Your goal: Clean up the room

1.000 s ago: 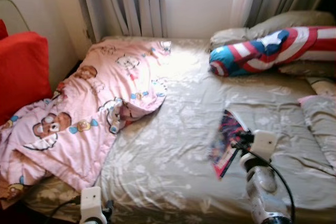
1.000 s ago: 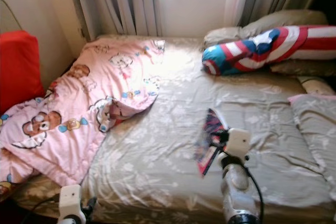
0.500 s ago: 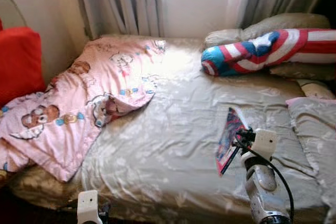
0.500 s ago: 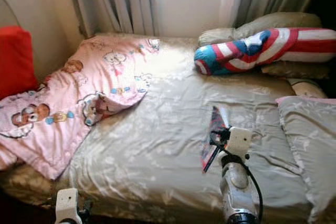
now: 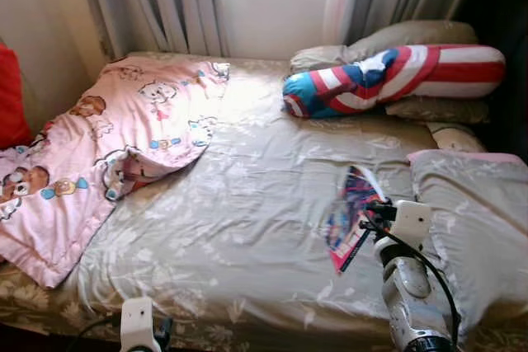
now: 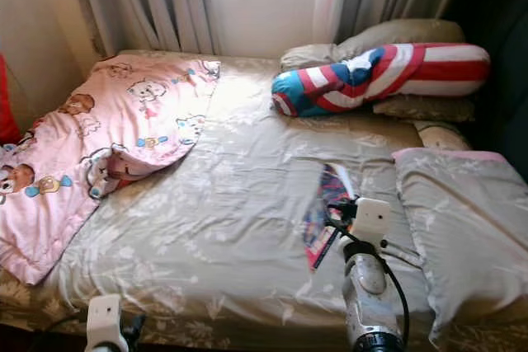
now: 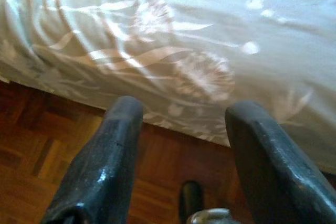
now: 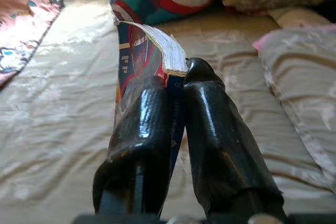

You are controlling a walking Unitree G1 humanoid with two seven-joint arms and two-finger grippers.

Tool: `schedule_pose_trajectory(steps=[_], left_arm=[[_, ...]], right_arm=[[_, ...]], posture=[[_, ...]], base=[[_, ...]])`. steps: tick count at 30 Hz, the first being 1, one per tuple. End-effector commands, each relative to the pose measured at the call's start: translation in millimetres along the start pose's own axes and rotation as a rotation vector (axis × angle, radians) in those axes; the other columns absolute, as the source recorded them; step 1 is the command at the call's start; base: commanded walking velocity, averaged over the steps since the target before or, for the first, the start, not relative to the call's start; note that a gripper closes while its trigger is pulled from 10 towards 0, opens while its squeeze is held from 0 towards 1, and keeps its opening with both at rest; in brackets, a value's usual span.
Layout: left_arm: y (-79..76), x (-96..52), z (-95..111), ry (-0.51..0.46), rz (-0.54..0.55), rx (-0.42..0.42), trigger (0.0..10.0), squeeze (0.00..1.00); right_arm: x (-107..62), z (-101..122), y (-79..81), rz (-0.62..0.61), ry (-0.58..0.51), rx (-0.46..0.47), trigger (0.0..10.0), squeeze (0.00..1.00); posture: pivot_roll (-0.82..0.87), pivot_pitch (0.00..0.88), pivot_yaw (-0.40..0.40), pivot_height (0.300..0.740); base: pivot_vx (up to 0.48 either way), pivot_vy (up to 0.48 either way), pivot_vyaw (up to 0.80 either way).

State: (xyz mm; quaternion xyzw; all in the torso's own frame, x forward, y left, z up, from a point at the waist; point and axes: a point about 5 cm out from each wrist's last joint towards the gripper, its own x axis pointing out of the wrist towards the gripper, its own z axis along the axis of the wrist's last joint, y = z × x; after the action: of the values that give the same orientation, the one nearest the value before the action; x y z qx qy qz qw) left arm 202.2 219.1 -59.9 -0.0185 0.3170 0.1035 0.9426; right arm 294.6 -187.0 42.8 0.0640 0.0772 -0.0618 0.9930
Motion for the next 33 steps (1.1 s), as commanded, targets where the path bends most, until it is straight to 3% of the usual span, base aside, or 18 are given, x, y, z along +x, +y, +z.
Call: schedule_pose_trajectory(steps=[1,27,33], left_arm=[[5.3,-2.8,-6.6,0.023,0.013,0.002,10.0,0.0],[3.8,-3.4,-9.3,0.038,-0.005,-0.009,10.0,0.0],[4.2,-3.3,-9.3,0.039,-0.005,-0.006,10.0,0.0]], right_arm=[[5.8,13.7,1.2,0.0,-0.053,0.006,10.0,0.0],[5.6,11.3,2.6,0.009,-0.043,0.009,10.0,0.0],[5.5,12.2,2.8,0.008,-0.056,0.009,10.0,0.0]], posture=[[-0.06,0.0,-0.022,0.739],[-0.06,0.0,-0.024,0.739],[-0.06,0.0,-0.023,0.739]], base=[[0.0,0.0,0.0],[0.0,0.0,-0.72],[0.0,0.0,0.0]])
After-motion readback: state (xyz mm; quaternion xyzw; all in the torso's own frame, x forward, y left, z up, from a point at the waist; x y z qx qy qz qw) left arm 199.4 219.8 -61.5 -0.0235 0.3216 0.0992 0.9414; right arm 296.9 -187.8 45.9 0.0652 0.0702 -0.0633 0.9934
